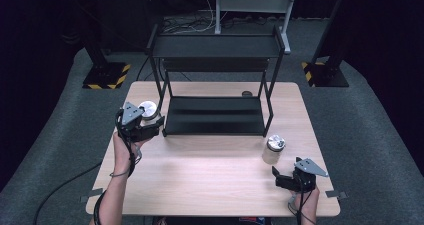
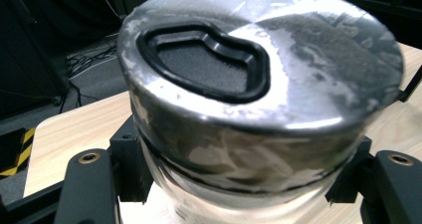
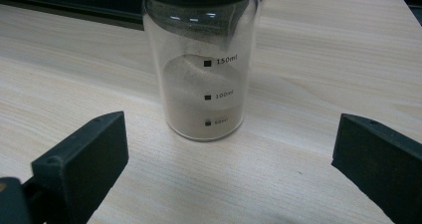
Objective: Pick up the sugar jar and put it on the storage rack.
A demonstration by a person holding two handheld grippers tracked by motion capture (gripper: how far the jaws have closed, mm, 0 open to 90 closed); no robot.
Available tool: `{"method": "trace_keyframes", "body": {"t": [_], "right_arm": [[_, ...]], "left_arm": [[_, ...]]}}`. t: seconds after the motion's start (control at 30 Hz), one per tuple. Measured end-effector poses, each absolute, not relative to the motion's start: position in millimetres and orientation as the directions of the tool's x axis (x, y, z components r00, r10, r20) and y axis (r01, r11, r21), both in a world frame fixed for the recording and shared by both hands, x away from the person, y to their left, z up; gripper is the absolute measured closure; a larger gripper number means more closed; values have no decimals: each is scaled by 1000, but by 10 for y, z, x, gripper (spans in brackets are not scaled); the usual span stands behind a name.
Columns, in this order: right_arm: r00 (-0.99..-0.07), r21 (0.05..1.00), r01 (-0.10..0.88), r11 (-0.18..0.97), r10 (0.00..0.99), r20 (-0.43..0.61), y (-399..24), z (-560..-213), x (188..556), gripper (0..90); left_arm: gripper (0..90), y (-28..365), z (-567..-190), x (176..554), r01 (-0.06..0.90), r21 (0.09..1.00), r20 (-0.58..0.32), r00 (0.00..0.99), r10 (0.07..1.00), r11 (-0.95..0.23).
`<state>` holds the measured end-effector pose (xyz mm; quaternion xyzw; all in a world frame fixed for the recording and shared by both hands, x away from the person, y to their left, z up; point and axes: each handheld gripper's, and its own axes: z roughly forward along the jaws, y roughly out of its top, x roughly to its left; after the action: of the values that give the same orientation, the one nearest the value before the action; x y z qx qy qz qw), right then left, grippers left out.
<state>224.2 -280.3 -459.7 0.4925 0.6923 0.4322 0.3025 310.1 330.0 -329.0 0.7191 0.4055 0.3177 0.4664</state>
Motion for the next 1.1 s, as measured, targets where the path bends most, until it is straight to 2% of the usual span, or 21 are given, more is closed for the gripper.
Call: {"method": "trace_keyframes", "body": {"t": [1.1], "right_arm": [[-339,897,419,141,941,10,-2818,-4599,2247,1]], "left_arm": [[307,3123,-2979,3475,271,927,103,485,869,-261]]}}
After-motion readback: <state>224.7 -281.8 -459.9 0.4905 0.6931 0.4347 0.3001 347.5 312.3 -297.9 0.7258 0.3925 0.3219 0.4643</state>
